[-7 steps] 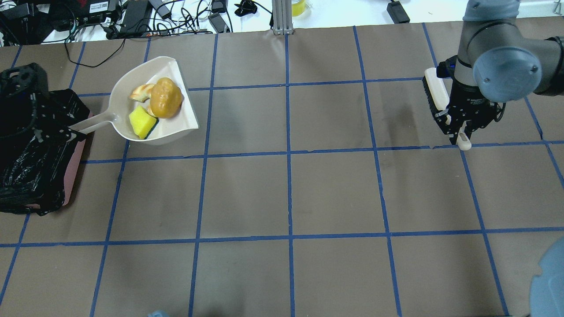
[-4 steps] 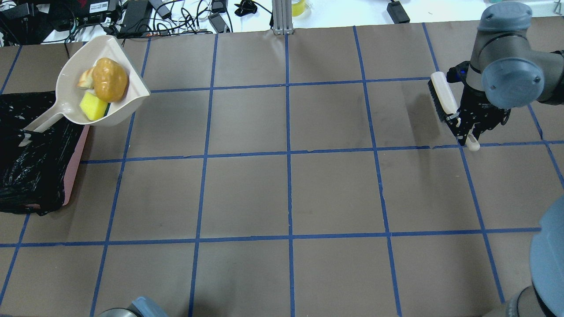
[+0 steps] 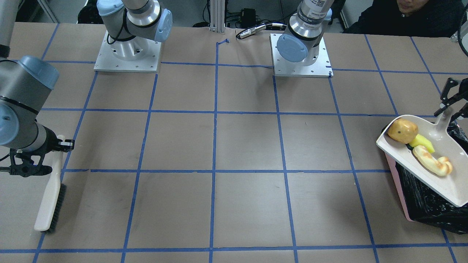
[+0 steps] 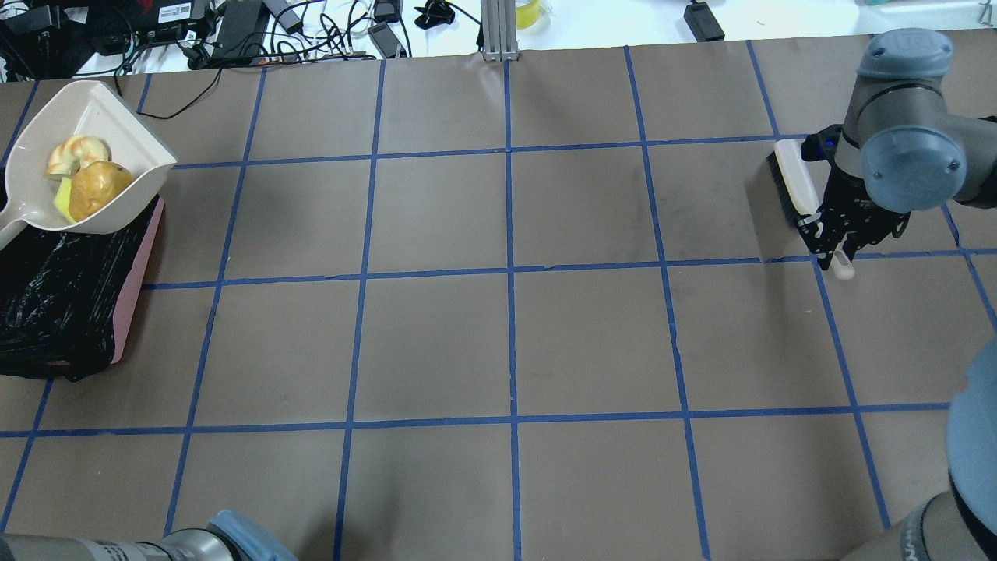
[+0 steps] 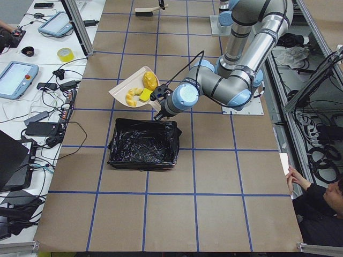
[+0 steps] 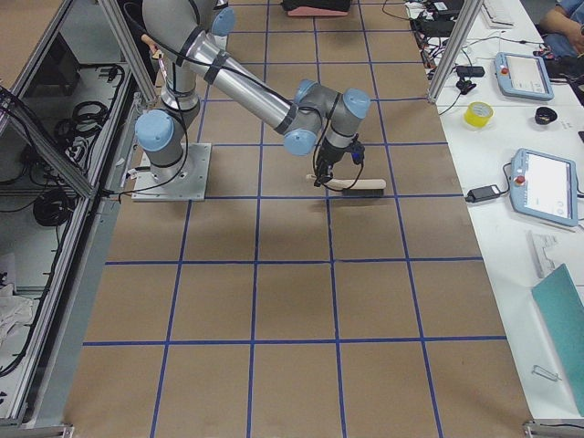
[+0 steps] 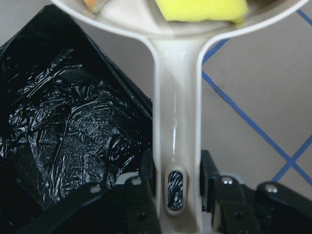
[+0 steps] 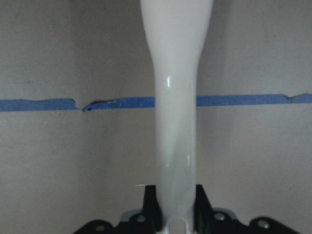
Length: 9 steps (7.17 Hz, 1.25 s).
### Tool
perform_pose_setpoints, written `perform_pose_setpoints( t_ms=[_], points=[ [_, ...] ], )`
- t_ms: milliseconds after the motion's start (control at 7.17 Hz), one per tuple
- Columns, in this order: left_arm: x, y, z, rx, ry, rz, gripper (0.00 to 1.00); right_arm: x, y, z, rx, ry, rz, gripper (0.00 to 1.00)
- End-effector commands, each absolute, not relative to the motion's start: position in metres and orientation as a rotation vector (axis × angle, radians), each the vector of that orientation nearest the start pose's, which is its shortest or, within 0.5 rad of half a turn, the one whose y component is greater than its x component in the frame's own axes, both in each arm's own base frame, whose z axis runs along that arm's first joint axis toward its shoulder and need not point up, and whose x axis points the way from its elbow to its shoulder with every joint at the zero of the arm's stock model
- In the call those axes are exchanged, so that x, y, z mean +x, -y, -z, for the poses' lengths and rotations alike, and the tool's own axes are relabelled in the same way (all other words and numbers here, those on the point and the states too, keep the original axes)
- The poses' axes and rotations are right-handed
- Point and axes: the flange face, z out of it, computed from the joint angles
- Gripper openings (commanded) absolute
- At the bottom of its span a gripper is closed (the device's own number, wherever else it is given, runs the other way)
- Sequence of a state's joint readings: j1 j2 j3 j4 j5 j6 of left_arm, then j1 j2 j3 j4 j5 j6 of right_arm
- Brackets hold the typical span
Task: Sweep and dump trash into bin
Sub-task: 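Tilt the dustpan over the bin with the left gripper while the right lowers the brush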
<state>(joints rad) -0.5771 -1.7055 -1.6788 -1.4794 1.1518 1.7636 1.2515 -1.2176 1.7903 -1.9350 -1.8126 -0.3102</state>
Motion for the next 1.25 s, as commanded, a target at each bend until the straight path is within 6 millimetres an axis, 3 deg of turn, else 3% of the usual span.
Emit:
perform_pose_setpoints(
  t_ms=[0, 279, 418, 697, 836, 976, 1115],
  points=[
    [0.383, 0.408, -0.371, 1.068, -3.154, 0.625, 0.00, -0.072, 0.565, -0.229, -0.050, -3.287, -0.416, 0.27],
    [0.410, 0.400, -0.373, 1.090, -3.139, 0.328, 0.00, -0.072, 0.567, -0.228, -0.072, -3.292, -0.397, 0.62],
    [0.427, 0.401, -0.394, 1.092, -3.084, 0.203, 0.00, -0.072, 0.567, -0.227, -0.080, -3.290, -0.396, 0.72],
    [0.452, 0.403, -0.423, 1.102, -2.996, 0.038, 0.00, -0.074, 0.570, -0.232, -0.090, -3.297, -0.381, 0.79],
    [0.463, 0.409, -0.445, 1.094, -2.935, 0.012, 0.00, -0.075, 0.572, -0.239, -0.184, -3.296, -0.360, 0.81],
    [0.468, 0.424, -0.453, 1.113, -2.881, -0.011, 0.00, -0.076, 0.575, -0.249, -0.207, -3.307, -0.335, 0.84],
    [0.458, 0.443, -0.460, 1.158, -2.787, -0.182, 0.00, -0.075, 0.577, -0.273, -0.210, -3.317, -0.277, 0.88]
  ],
)
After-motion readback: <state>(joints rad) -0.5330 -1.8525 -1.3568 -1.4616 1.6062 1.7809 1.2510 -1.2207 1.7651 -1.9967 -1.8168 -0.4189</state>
